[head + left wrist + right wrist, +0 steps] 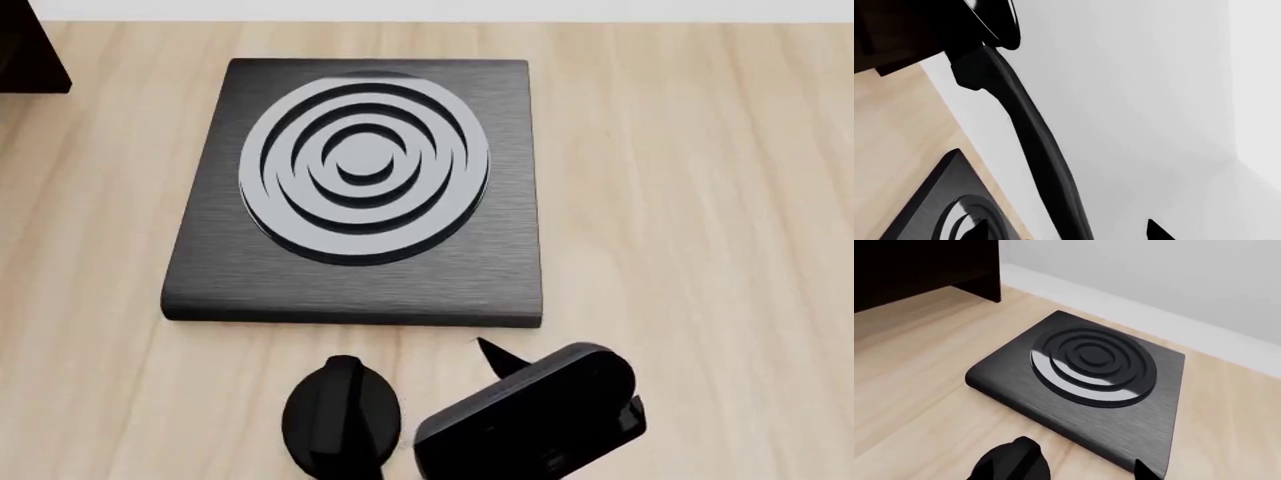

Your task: Put the frying pan on the cabinet shelf.

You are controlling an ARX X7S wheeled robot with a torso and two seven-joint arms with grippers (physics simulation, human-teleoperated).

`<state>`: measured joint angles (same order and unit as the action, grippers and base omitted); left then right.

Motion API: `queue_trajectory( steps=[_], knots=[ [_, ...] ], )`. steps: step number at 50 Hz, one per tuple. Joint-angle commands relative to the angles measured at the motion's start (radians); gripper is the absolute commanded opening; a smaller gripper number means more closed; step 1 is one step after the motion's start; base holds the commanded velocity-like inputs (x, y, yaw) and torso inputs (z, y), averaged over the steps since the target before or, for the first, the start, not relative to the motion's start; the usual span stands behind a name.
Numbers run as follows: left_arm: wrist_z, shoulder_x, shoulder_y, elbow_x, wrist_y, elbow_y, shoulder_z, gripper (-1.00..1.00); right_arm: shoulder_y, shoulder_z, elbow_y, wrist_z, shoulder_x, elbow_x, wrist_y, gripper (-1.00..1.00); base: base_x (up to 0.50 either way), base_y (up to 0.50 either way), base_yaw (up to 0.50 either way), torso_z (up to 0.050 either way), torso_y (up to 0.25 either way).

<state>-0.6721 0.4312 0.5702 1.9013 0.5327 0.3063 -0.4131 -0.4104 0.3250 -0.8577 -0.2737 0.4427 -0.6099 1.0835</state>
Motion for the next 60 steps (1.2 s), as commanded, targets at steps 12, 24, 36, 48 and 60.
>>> queue_trajectory(
  steps=[12, 24, 36, 48, 60],
  knots=[
    [0.028, 0.020, -0.009, 0.030, 0.016, -0.019, -0.005, 1.00, 0.001, -0.023, 0.014, 0.000, 0.019, 0.012, -0.041, 1.00, 0.00, 0.00, 0.00, 0.000, -0.005],
    [0.084, 0.058, -0.011, -0.003, 0.056, -0.020, 0.014, 1.00, 0.004, -0.050, 0.015, -0.018, 0.014, -0.001, -0.039, 1.00, 0.00, 0.00, 0.00, 0.000, -0.005],
    [0.194, 0.136, -0.014, -0.156, 0.116, 0.005, 0.057, 1.00, -0.008, -0.060, 0.006, -0.034, 0.010, -0.021, -0.017, 1.00, 0.00, 0.00, 0.00, 0.000, -0.005],
    [0.259, 0.165, -0.016, -0.268, 0.123, 0.032, 0.078, 1.00, -0.020, -0.072, -0.005, -0.046, 0.009, -0.044, 0.004, 1.00, 0.00, 0.00, 0.00, 0.000, -0.005],
    [0.329, 0.202, -0.017, -0.370, 0.133, 0.056, 0.108, 1.00, -0.026, -0.079, -0.007, -0.055, 0.010, -0.058, 0.012, 1.00, 0.00, 0.00, 0.00, 0.000, -0.005]
  ],
)
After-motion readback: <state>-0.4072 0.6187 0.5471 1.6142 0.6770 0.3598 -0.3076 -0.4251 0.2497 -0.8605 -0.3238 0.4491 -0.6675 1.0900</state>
